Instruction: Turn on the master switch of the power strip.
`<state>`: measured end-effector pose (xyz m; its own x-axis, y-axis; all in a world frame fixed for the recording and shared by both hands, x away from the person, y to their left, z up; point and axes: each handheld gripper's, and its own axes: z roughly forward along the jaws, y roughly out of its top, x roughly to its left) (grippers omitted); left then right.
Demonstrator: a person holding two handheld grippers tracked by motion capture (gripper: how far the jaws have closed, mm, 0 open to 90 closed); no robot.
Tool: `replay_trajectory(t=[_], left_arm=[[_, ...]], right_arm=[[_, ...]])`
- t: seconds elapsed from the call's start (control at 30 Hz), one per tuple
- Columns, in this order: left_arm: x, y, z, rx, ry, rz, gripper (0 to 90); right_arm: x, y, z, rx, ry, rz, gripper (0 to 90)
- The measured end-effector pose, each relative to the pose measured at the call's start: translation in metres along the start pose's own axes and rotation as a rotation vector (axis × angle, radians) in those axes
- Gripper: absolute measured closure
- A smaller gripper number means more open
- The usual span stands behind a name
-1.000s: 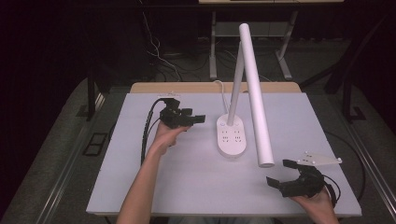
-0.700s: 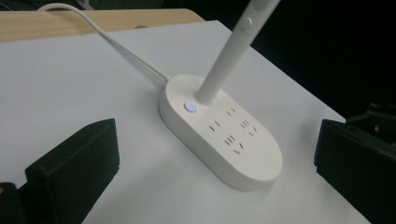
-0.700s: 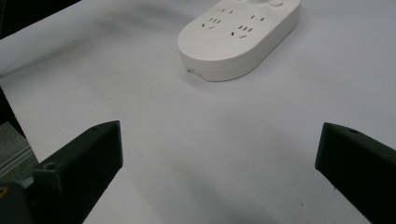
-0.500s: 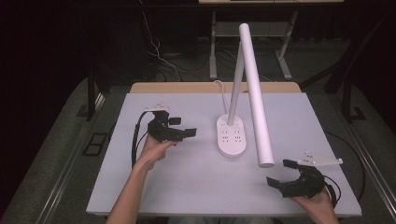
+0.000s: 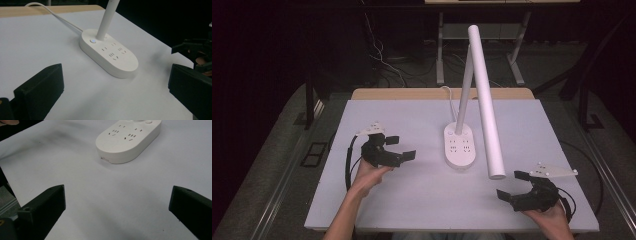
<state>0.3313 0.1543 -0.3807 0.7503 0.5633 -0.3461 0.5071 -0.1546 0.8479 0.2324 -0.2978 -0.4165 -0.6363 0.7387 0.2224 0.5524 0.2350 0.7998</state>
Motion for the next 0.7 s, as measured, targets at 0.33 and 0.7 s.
replay_trajectory(t=[0.33, 0.7], left_arm=[[-0.009, -0.021, -0.01, 0.01, 0.008, 0.014, 0.0], [-0.014, -0.051, -0.021, 0.035, 0.014, 0.011, 0.0]], right_arm=[[0.001, 0.0, 0.0, -0.003, -0.001, 0.001, 0.3], [0.002, -0.001, -0.001, -0.003, 0.002, 0.011, 0.2]])
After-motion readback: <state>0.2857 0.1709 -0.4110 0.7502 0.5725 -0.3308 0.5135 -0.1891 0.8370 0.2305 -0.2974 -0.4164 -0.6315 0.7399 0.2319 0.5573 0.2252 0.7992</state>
